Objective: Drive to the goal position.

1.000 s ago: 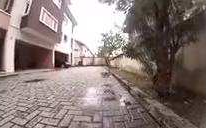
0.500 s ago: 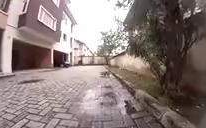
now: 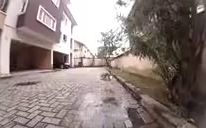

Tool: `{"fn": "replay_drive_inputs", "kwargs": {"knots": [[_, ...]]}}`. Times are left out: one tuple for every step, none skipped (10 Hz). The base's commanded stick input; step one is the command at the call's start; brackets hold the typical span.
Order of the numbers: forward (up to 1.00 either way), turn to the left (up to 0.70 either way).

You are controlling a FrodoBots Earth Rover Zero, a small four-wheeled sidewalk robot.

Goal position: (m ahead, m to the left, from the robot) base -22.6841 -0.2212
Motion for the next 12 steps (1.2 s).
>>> {"fn": "replay_drive_inputs", "kwargs": {"knots": [[0.5, 0.0], [0.5, 0.0], [0.5, 0.0], [0.5, 0.0], [0.5, 0.0], [0.5, 0.0], [0.5, 0.0], [0.5, 0.0], [0.5, 0.0], [0.5, 0.0], [0.5, 0.0], [0.5, 0.0]]}}
